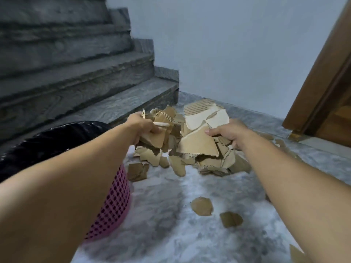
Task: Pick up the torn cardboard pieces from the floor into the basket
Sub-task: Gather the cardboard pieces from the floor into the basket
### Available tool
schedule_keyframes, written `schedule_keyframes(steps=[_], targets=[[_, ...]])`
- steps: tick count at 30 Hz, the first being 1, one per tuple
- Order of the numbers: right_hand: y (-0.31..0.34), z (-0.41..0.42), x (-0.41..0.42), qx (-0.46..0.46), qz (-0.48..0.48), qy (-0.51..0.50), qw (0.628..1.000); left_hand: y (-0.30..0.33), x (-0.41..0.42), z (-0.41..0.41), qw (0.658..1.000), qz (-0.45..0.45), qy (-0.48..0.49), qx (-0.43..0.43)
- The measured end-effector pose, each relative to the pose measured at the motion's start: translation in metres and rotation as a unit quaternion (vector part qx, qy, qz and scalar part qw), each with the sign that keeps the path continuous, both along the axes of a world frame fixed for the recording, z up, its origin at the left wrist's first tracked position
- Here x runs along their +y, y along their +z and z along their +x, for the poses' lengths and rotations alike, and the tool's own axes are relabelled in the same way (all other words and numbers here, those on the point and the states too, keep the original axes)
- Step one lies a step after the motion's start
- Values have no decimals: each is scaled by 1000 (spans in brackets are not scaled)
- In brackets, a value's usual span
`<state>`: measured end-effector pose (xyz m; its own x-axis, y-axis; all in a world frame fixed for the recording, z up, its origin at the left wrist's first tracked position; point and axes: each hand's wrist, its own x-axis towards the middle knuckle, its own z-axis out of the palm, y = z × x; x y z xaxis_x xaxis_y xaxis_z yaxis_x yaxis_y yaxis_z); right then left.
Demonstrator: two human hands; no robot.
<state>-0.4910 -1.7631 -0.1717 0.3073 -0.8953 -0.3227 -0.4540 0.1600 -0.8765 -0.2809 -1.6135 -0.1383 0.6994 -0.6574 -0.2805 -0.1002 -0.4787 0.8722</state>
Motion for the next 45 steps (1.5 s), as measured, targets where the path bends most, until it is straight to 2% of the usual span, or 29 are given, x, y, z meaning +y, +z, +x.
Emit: schedule_keyframes(steps=[5,10,15,21,23,25,27,28,30,32,34,37,45], targets=[[73,65,60,-36,-29,34,998,53,71,46,997,-26,54,-55],[103,135,116,-75,-55,70,993,78,143,95,989,-29,117,-88],[97,202,167,-83,-62,103,989,70,198,134,980,-2,178,-91],[47,255,203,-52,-68,135,987,20,234,161,971,25,215,-98],[31,259,208,-34,-58,172,983,2,239,164,978,9,192,-75],[18,262,210,-6,-42,209,977,-9,242,161,990,-6,141,11],[12,261,207,17,-66,212,975,-17,241,160,993,22,98,60],[10,260,204,23,-93,194,976,-22,239,162,993,34,98,48],[10,255,197,35,-161,141,976,-31,240,170,988,67,116,-81],[9,247,192,71,-216,105,968,-38,245,177,949,141,117,-258],[1,239,188,130,-219,125,959,-46,251,180,905,227,69,-352],[-14,232,190,134,-116,203,963,-65,262,182,865,324,11,-384],[-37,256,208,-18,-52,194,979,-76,282,178,864,314,71,-387]])
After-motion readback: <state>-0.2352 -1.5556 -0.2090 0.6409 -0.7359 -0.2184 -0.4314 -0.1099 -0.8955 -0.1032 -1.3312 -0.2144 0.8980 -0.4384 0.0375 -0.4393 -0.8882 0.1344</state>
